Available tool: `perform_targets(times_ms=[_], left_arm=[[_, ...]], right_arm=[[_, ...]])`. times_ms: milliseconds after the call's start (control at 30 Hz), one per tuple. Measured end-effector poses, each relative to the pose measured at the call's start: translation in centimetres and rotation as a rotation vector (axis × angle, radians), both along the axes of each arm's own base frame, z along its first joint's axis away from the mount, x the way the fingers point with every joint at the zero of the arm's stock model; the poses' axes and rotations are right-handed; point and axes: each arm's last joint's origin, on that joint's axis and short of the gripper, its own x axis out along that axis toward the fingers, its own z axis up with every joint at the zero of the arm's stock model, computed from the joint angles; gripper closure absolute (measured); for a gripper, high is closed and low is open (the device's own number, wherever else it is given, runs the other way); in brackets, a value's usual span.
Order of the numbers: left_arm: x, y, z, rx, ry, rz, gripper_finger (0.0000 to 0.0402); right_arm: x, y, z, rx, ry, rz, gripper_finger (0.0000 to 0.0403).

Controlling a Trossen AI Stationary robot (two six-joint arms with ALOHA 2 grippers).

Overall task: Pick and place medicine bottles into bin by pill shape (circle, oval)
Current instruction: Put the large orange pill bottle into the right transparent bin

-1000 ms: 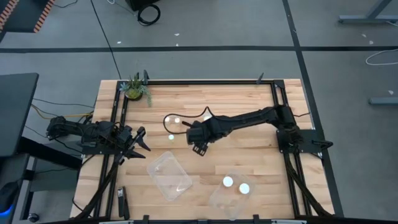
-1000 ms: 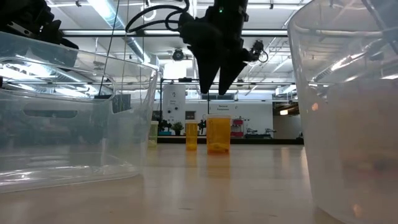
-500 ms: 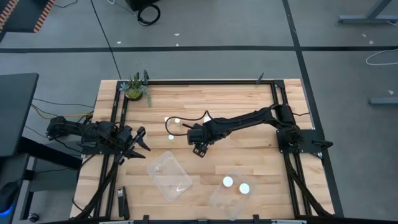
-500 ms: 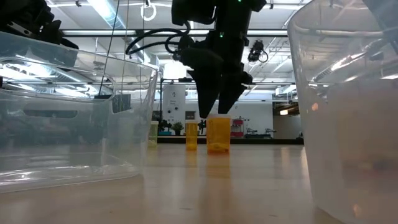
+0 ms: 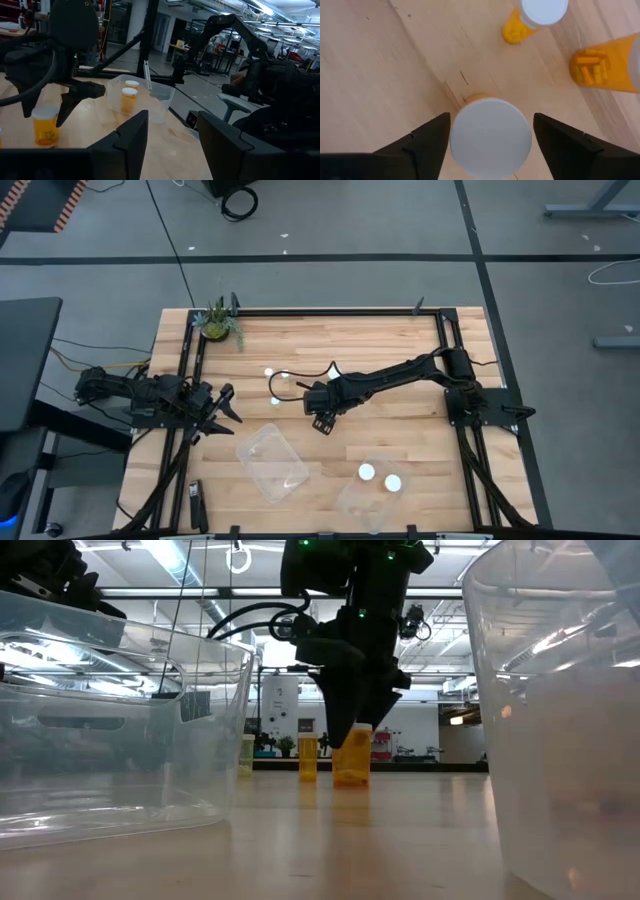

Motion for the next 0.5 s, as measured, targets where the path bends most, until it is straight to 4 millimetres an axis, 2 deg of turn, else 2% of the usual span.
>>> perform_targets(times_ms=[267, 500], left_arm=[[0.0, 0.0, 0.0, 0.000, 0.000, 0.000, 0.0224], [0.0, 0.0, 0.0, 0.000, 0.000, 0.000, 0.0222]], right_arm=[[0.0, 0.5, 0.0, 0.000, -0.001, 0.011, 0.0173], [-0.2, 2.1, 0.3, 0.003, 0.000, 0.036, 0.0177]])
